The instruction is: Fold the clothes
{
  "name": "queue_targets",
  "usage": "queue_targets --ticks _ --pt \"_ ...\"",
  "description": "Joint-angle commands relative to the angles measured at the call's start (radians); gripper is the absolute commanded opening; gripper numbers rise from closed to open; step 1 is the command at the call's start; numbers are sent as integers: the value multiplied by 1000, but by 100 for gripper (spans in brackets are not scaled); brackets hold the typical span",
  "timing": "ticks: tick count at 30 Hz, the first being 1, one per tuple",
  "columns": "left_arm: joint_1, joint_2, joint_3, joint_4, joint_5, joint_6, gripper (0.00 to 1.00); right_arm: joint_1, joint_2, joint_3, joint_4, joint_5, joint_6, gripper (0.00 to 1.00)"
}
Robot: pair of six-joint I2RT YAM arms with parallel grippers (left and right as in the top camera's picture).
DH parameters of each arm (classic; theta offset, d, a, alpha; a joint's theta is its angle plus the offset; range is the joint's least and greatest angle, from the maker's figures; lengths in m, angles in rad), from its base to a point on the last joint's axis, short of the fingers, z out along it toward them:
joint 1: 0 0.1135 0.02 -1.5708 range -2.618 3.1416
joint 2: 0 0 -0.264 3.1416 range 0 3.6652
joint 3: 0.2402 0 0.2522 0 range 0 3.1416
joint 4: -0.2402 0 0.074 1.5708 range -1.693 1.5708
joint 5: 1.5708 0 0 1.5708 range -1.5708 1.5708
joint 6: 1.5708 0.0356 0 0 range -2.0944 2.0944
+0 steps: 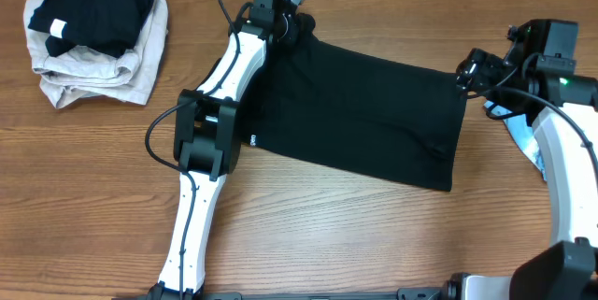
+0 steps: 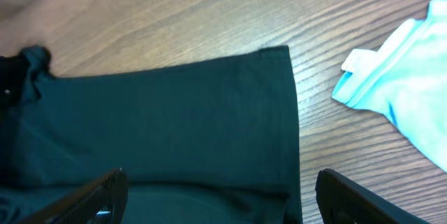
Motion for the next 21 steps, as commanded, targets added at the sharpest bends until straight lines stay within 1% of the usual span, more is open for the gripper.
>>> queue_targets --ticks 1,3,6,8,10,13,16,18,21 --pt "-5 29 16 -2 7 7 54 -3 35 11 8 -1 -4 89" --pt "-5 29 16 1 6 7 55 -3 40 11 17 -1 -4 89" --pt "-5 29 16 0 7 6 36 -3 41 11 53 8 -5 89" --pt "-5 29 16 -9 7 6 13 -3 41 11 80 7 -5 89" --pt "-4 29 16 -20 6 6 6 -3 41 11 106 7 -4 89" --pt "2 27 22 -16 -16 -13 4 -3 43 11 148 7 -4 89" --pt "14 12 59 -39 -75 -93 4 -3 49 11 191 7 -4 85" --pt "22 -8 98 -84 -76 -117 4 -3 61 11 218 7 -4 82" --pt "31 -43 171 -175 -76 -121 4 -3 102 11 266 11 -5 78"
